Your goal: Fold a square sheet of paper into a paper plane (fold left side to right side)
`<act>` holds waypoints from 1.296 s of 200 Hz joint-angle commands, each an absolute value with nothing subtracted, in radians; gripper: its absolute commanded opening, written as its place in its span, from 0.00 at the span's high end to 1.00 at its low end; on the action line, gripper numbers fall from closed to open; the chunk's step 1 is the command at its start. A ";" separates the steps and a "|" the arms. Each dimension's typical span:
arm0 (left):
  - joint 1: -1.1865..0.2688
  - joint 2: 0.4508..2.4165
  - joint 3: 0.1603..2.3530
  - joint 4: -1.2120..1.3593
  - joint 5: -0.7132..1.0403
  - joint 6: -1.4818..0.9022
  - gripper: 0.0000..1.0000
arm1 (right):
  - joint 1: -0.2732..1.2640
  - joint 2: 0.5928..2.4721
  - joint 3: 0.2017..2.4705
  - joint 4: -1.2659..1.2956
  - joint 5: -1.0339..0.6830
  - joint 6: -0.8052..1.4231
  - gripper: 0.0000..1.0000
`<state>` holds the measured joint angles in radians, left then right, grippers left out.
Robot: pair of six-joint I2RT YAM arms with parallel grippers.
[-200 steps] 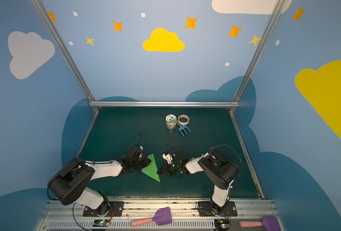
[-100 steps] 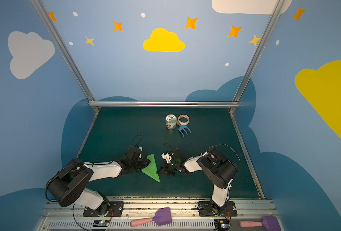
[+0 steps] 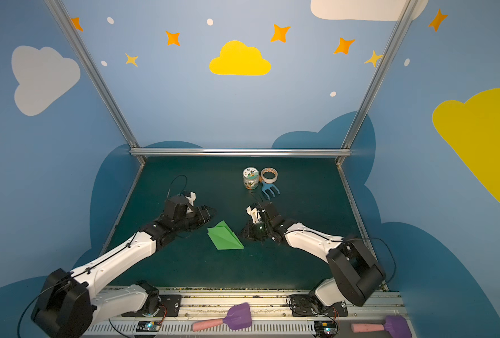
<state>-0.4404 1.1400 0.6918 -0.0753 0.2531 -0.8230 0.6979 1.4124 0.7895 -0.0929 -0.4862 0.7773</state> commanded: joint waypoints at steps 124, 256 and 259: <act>-0.545 1.449 0.669 0.098 0.390 -0.834 0.46 | 0.679 1.391 0.633 -0.194 -0.504 0.751 0.56; -0.514 1.684 0.628 0.200 0.343 -0.825 0.49 | 0.749 1.553 0.516 0.174 -0.511 1.018 0.48; -0.515 1.684 0.627 0.201 0.344 -0.825 0.49 | 0.750 1.555 0.516 0.177 -0.508 1.021 0.49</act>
